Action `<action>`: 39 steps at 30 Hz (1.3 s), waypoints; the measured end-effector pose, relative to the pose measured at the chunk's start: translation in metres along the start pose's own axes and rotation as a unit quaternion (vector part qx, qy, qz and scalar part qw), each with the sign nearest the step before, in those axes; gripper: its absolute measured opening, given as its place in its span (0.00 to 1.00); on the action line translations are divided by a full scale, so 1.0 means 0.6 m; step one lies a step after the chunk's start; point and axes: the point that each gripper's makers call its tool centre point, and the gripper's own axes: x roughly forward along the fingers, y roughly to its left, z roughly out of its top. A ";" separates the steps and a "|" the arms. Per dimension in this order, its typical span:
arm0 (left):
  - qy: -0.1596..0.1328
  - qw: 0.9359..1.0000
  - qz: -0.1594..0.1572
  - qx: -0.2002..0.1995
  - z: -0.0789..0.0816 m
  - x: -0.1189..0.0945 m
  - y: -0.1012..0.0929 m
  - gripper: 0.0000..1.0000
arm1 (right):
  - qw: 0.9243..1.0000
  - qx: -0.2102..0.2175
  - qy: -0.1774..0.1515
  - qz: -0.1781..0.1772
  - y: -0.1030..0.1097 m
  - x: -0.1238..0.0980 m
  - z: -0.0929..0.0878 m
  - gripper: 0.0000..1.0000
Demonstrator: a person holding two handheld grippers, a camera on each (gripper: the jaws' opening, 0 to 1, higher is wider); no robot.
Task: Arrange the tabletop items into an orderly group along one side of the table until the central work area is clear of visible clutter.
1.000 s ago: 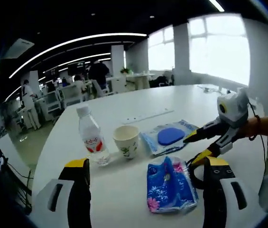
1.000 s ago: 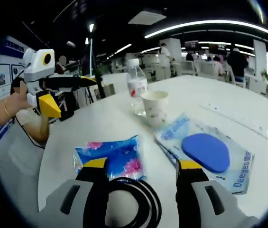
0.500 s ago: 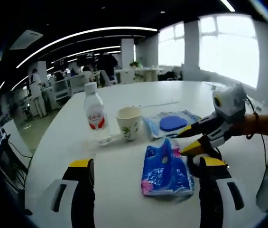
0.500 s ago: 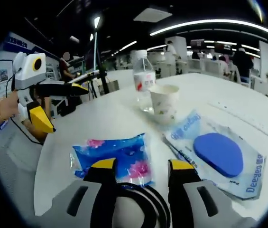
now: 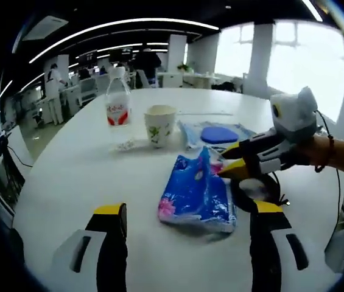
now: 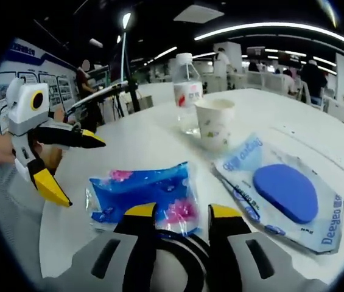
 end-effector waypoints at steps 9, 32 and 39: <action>0.008 0.997 0.020 -0.074 -0.018 -0.004 -0.015 0.50 | 1.000 -0.001 0.005 -0.020 -0.005 0.002 -0.004 0.24; 0.054 0.988 0.033 -0.141 -0.060 0.003 -0.026 0.05 | 1.000 -0.008 0.015 -0.025 0.002 0.002 -0.002 0.00; 0.023 0.989 0.040 -0.143 -0.032 -0.009 -0.013 0.02 | 1.000 0.004 0.009 -0.024 0.002 -0.015 0.003 0.00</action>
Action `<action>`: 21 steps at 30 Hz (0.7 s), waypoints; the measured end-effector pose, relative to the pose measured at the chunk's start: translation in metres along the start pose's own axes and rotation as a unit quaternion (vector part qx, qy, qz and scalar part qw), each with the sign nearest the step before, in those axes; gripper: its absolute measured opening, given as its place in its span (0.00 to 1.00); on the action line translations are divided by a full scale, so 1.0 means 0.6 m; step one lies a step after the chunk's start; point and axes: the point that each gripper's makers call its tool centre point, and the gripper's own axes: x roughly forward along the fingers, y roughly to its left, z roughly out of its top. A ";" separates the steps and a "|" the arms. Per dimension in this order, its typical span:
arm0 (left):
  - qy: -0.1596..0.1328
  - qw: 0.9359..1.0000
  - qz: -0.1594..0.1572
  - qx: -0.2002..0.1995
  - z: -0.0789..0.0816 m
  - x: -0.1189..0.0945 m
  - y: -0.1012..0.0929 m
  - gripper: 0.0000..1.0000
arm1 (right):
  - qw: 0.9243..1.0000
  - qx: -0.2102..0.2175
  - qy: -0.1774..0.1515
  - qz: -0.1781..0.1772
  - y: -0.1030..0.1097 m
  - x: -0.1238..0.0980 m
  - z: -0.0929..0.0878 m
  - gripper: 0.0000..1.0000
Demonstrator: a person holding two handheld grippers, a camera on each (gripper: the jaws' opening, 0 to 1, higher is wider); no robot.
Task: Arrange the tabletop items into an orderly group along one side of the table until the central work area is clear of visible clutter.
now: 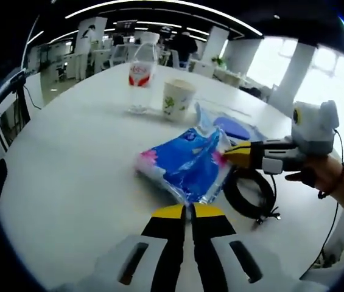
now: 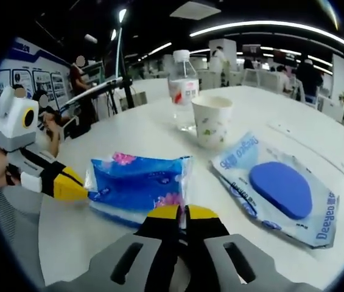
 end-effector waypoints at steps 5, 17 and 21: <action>-0.013 1.000 -0.001 0.000 0.023 -0.009 0.005 0.01 | 1.000 0.001 -0.013 -0.001 0.005 -0.017 0.010 0.00; -0.016 0.999 -0.025 0.018 0.057 -0.018 -0.014 0.01 | 0.999 0.030 -0.038 -0.020 0.000 -0.059 0.030 0.00; -0.011 0.998 -0.051 0.026 0.069 -0.015 -0.024 0.01 | 0.998 0.040 -0.044 -0.034 -0.007 -0.076 0.031 0.00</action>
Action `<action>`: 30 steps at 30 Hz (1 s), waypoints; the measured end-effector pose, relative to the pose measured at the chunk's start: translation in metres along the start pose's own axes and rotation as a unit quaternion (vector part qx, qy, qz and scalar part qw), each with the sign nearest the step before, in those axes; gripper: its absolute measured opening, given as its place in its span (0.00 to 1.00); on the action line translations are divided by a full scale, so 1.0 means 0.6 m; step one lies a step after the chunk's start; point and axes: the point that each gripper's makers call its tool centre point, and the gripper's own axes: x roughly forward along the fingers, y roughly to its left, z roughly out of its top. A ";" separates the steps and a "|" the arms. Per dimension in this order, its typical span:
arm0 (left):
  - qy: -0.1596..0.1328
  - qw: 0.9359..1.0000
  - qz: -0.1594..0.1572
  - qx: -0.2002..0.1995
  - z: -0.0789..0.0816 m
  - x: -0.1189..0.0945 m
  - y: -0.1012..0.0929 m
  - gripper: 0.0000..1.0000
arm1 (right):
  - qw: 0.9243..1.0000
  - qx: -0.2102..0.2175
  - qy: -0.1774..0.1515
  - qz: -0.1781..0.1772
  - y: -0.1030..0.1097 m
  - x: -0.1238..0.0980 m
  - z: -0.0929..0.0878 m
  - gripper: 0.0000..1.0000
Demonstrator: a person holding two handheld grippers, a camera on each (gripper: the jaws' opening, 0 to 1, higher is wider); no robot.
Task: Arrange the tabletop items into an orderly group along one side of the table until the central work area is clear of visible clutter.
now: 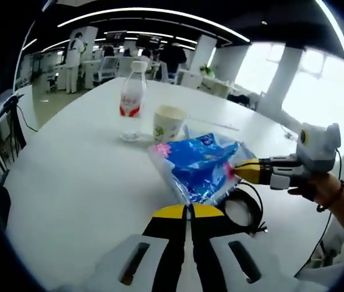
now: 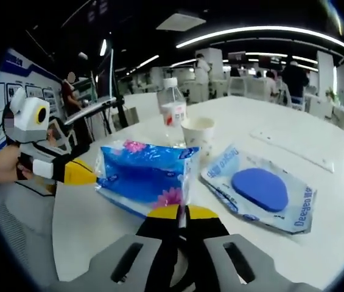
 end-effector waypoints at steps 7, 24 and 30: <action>-0.002 0.999 -0.040 0.023 0.030 0.008 -0.019 0.01 | 0.999 0.035 -0.009 -0.018 -0.011 -0.034 -0.001 0.00; -0.004 0.989 -0.137 0.057 0.062 0.048 -0.113 0.01 | 0.995 0.062 -0.013 -0.080 -0.065 -0.125 -0.010 0.00; -0.004 0.984 -0.156 0.091 0.069 0.063 -0.148 0.01 | 0.993 0.066 -0.012 -0.099 -0.087 -0.154 -0.016 0.00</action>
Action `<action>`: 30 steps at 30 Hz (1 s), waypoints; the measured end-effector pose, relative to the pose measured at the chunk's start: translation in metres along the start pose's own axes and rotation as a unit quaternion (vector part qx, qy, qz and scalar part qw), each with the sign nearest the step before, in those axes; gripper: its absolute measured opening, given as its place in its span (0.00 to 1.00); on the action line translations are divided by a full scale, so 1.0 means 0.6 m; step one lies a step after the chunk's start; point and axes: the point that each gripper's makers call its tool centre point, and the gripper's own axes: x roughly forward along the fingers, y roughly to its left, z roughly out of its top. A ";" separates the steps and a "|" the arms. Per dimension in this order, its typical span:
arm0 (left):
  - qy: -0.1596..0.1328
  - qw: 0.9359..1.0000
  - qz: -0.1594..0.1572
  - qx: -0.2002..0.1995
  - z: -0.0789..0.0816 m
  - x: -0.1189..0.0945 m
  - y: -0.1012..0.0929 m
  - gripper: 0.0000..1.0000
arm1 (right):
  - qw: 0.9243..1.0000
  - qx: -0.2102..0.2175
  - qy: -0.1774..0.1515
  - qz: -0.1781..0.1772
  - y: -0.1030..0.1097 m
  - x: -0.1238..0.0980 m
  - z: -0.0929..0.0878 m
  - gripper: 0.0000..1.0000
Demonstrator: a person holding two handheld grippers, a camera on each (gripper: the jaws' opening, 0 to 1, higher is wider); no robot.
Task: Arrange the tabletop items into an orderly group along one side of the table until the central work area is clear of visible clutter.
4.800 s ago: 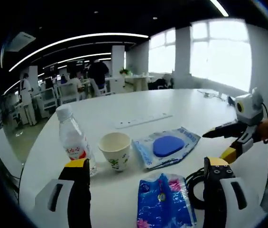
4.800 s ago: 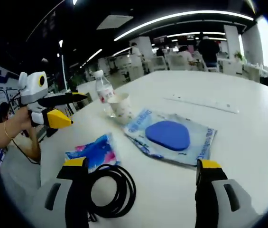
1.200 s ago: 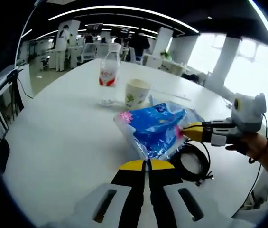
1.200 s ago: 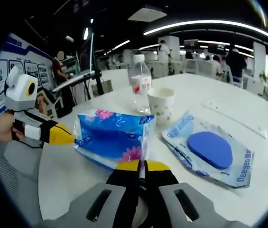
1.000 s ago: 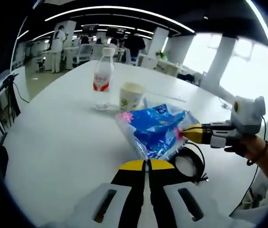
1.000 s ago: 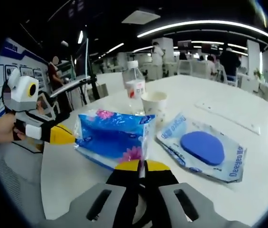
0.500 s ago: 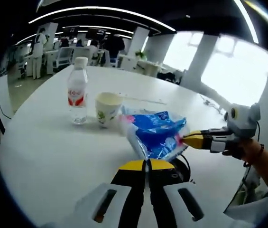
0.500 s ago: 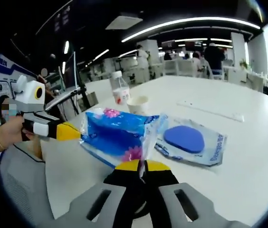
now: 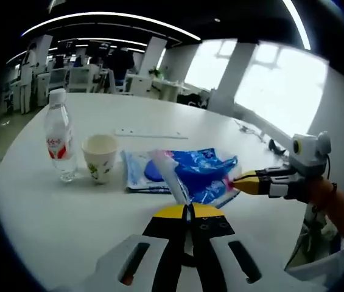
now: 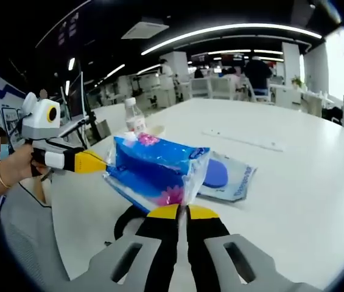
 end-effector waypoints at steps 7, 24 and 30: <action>0.001 1.000 -0.023 -0.008 0.014 0.029 -0.017 0.01 | 1.000 0.006 -0.006 -0.024 -0.031 -0.019 0.001 0.00; -0.003 0.998 -0.069 0.000 0.064 0.119 -0.068 0.01 | 0.996 0.018 -0.014 -0.082 -0.125 -0.048 0.021 0.00; 0.005 0.997 -0.079 -0.020 0.059 0.143 -0.075 0.01 | 0.996 0.014 -0.005 -0.093 -0.150 -0.053 0.019 0.00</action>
